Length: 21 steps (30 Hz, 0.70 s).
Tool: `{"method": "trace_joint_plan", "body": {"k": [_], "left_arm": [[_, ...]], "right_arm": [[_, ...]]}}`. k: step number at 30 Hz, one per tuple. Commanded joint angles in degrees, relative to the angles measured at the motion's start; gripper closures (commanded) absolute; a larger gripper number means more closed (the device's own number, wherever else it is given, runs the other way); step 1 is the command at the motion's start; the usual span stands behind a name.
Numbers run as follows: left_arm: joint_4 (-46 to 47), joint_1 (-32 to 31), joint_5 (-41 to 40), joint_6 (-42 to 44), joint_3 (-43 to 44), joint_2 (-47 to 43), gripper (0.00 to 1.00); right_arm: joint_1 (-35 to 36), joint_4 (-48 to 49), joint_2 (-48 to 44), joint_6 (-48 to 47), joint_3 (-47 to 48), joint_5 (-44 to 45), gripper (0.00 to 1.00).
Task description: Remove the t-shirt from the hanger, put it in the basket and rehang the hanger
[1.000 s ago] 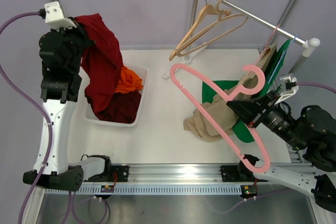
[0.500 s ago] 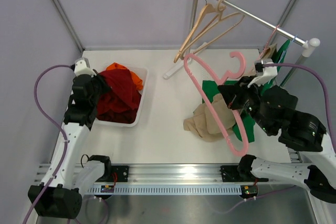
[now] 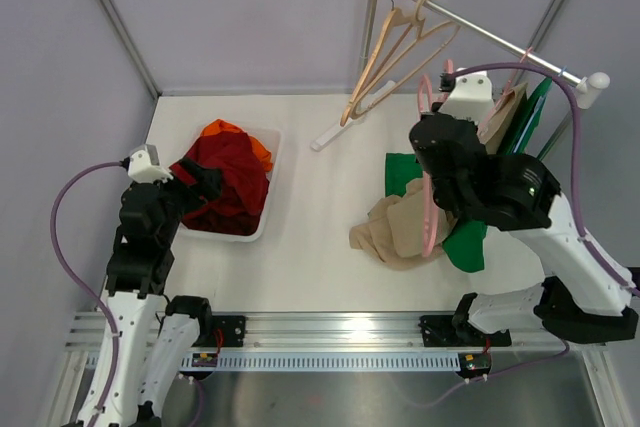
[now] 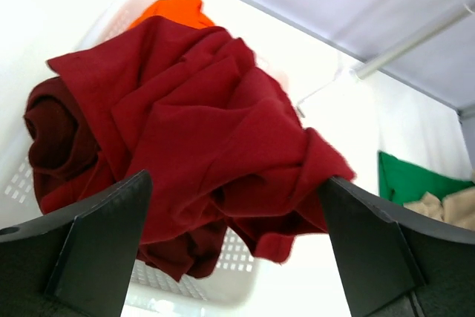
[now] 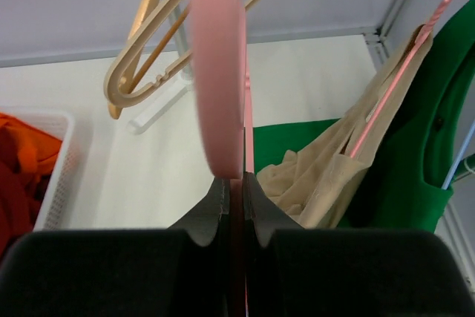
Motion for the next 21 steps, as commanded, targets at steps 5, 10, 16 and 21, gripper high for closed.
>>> {"method": "trace_joint_plan", "body": {"k": [5, 10, 16, 21], "left_arm": [[-5.8, -3.1, 6.9, 4.2, 6.2, -5.3, 0.01], [-9.2, -7.5, 1.2, 7.4, 8.7, -6.9, 0.01], [-9.2, -12.5, 6.1, 9.3, 11.0, -8.9, 0.01], [-9.3, -14.8, 12.9, 10.9, 11.0, -9.2, 0.01]], "right_arm": [[-2.6, -13.2, 12.6, 6.1, 13.0, 10.3, 1.0], [-11.6, -5.1, 16.3, 1.4, 12.1, 7.3, 1.0], [-19.7, 12.7, 19.5, -5.6, 8.9, 6.5, 1.0], [-23.3, 18.8, 25.8, -8.6, 13.9, 7.0, 1.0]]}}
